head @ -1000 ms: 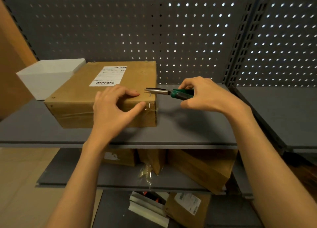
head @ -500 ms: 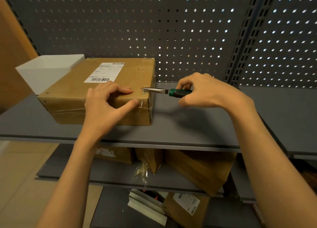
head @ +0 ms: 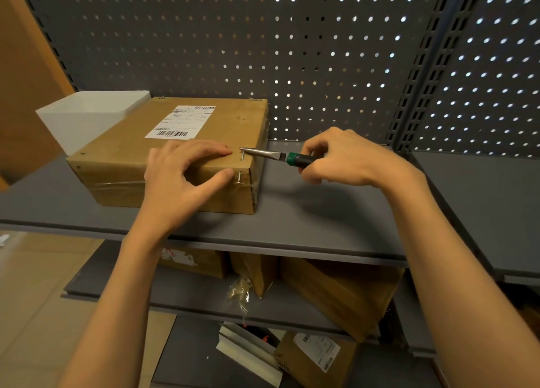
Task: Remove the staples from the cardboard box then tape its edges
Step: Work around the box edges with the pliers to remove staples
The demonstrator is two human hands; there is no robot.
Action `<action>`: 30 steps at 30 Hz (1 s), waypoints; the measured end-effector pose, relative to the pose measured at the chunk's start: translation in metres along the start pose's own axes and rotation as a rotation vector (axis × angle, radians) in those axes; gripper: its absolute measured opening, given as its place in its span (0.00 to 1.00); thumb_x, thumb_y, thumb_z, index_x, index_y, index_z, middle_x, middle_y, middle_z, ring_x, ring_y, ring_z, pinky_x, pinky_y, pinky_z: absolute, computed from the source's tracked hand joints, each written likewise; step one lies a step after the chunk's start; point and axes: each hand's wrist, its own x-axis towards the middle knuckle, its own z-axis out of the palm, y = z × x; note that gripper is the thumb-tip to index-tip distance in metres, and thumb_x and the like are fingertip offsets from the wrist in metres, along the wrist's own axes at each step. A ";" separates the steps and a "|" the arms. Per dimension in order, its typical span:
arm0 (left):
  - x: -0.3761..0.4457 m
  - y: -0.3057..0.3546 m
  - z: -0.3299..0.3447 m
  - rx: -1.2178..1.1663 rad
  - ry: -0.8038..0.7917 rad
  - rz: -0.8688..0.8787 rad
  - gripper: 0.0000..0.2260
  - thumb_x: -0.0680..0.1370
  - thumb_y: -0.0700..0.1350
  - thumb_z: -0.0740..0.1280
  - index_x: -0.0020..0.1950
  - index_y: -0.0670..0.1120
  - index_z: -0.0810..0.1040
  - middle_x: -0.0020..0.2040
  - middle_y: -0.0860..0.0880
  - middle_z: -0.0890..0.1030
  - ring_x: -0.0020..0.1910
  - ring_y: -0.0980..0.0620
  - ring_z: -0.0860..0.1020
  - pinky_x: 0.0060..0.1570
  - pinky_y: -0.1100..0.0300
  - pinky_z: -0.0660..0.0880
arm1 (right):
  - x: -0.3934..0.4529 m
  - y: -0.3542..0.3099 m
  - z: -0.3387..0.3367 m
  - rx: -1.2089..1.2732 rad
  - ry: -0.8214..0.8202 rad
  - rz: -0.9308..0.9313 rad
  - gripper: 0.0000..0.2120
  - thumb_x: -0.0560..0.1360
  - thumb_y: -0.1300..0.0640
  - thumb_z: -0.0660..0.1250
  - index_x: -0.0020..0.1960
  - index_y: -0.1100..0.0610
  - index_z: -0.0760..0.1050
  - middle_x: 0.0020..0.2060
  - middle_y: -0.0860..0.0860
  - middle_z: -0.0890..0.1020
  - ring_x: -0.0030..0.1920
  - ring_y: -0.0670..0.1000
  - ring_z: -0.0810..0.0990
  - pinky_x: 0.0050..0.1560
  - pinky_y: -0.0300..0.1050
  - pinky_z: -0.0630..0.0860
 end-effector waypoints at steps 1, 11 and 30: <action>0.000 -0.001 0.000 -0.003 0.000 0.001 0.18 0.71 0.63 0.60 0.56 0.59 0.77 0.58 0.62 0.76 0.59 0.58 0.68 0.51 0.60 0.57 | 0.001 0.001 0.001 0.007 0.002 -0.002 0.04 0.64 0.56 0.68 0.38 0.52 0.79 0.35 0.53 0.80 0.36 0.51 0.73 0.37 0.44 0.71; 0.000 -0.002 -0.001 -0.024 -0.004 0.011 0.17 0.70 0.63 0.60 0.56 0.60 0.76 0.58 0.63 0.75 0.60 0.60 0.67 0.51 0.61 0.57 | 0.006 0.005 0.003 0.023 0.060 -0.004 0.03 0.61 0.56 0.69 0.36 0.51 0.79 0.33 0.50 0.78 0.37 0.52 0.74 0.36 0.44 0.71; 0.000 0.001 -0.002 -0.039 -0.003 -0.007 0.17 0.70 0.63 0.61 0.55 0.60 0.76 0.58 0.63 0.76 0.60 0.61 0.67 0.54 0.59 0.58 | 0.018 0.018 0.015 0.158 0.088 -0.001 0.05 0.60 0.57 0.69 0.36 0.51 0.80 0.30 0.50 0.79 0.31 0.48 0.73 0.36 0.43 0.73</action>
